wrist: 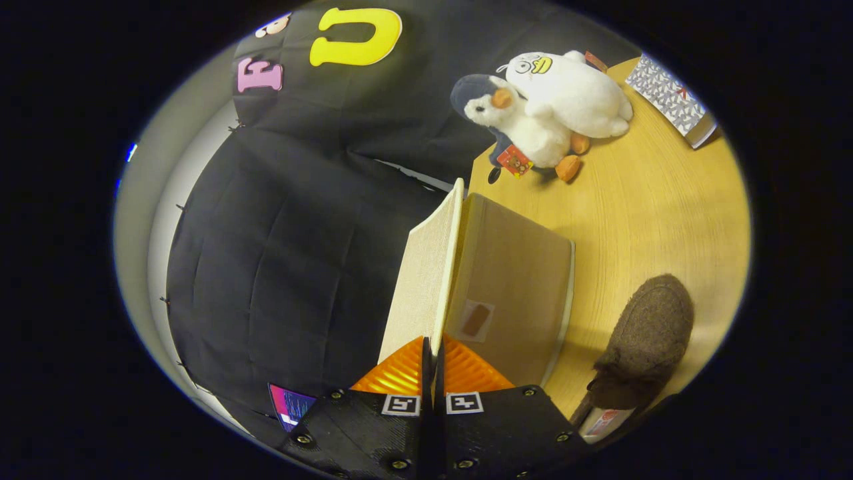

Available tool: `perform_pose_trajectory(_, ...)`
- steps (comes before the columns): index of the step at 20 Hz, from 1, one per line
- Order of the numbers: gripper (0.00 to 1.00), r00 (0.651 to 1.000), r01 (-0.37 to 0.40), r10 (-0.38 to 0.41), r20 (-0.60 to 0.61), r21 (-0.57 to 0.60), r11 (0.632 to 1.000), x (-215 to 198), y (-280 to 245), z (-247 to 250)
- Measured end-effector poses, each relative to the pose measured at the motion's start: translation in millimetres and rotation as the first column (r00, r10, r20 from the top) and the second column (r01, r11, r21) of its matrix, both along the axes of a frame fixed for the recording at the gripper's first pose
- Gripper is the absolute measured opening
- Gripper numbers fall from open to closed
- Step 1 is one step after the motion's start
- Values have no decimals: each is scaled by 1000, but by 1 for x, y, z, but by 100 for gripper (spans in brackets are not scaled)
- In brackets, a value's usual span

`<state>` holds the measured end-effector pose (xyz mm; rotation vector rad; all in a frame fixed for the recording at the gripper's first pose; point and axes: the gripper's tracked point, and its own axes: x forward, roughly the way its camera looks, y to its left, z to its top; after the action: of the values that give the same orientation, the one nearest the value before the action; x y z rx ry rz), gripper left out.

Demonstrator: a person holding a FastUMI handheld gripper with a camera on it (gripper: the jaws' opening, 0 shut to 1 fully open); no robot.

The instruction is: Open the storage box then place both shoes into the box .Put the left shoe in first, then the right shoe, with the right side of both shoes facing outward in a uniform manner.

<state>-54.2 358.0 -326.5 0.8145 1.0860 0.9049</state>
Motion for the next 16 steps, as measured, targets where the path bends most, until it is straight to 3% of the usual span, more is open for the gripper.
perform_pose_trajectory(8, 0, 987, -10, 35, 158, -157, 988, 2, 35, 95)
perform_pose_trajectory(16, 0, 954, -49, 153, 258, -371, 927, -7, 149, 143)
